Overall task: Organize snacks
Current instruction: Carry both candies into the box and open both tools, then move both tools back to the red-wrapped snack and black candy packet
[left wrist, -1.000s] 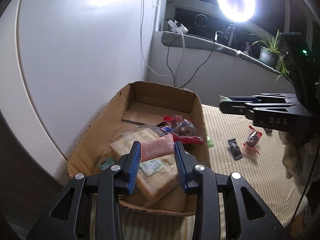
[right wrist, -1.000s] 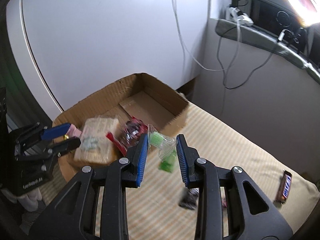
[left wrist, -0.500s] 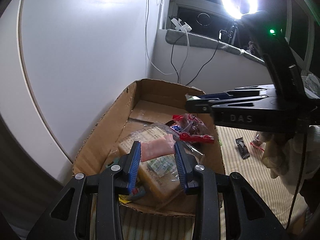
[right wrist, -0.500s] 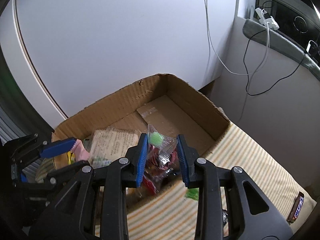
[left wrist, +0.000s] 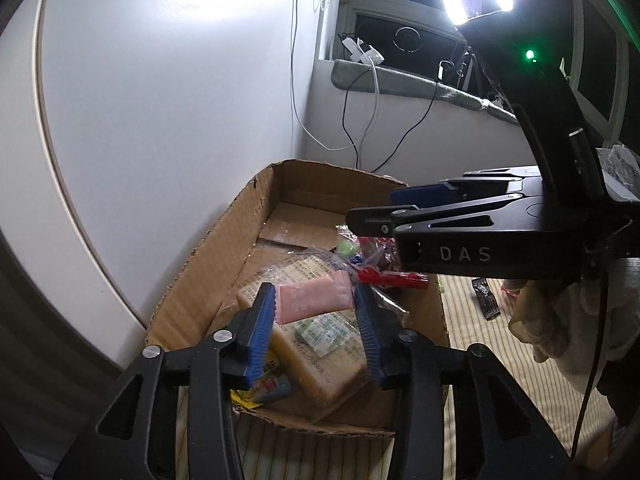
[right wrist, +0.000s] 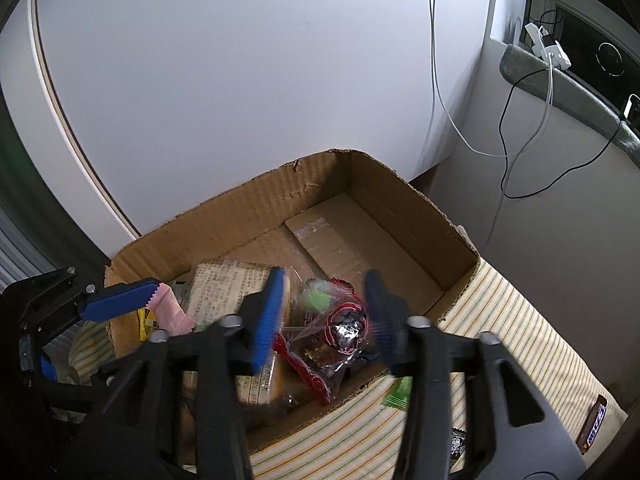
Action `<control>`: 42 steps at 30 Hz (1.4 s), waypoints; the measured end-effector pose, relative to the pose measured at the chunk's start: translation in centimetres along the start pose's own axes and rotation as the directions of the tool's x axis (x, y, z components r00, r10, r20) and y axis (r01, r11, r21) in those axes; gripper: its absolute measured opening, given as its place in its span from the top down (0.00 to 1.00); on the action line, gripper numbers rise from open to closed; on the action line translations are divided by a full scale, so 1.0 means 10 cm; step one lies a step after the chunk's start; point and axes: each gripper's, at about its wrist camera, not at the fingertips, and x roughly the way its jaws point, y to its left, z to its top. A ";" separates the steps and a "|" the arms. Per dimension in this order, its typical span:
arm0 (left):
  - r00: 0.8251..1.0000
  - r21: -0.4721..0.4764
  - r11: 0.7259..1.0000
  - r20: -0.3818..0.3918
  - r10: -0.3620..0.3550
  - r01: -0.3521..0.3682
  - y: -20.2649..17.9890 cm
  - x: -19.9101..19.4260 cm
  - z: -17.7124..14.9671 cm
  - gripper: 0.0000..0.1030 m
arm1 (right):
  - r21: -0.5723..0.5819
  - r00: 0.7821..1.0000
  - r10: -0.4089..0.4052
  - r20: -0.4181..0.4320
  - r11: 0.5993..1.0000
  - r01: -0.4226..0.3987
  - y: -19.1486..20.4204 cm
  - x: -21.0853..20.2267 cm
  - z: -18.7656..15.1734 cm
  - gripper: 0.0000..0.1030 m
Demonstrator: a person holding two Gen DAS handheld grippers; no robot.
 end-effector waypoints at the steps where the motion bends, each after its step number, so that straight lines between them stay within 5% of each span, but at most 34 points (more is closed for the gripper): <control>1: 1.000 -0.001 1.000 0.001 0.003 -0.003 0.00 0.00 0.00 0.55 | 0.000 1.000 -0.006 0.008 1.000 0.006 0.00 -0.02 0.00 0.40; 5: 1.000 -0.005 1.000 0.010 0.007 -0.007 -0.01 -0.03 0.00 0.38 | -0.004 1.000 -0.020 0.021 1.000 0.020 0.01 -0.07 0.01 0.27; 9: 1.000 0.001 1.000 0.018 0.013 -0.013 -0.04 -0.08 0.00 0.36 | -0.002 0.999 -0.038 0.039 0.999 0.038 0.00 -0.14 0.00 0.19; 24: 0.999 0.028 1.000 0.049 0.000 -0.001 -0.33 -0.29 -0.01 0.34 | 0.018 0.994 -0.071 0.086 0.997 0.070 -0.14 -0.66 -0.20 0.18; 42: 0.989 0.111 0.983 0.003 -0.145 0.144 -1.18 -0.09 -0.05 0.34 | 0.175 0.976 -0.214 0.045 0.963 0.204 -1.21 -1.35 -1.15 0.18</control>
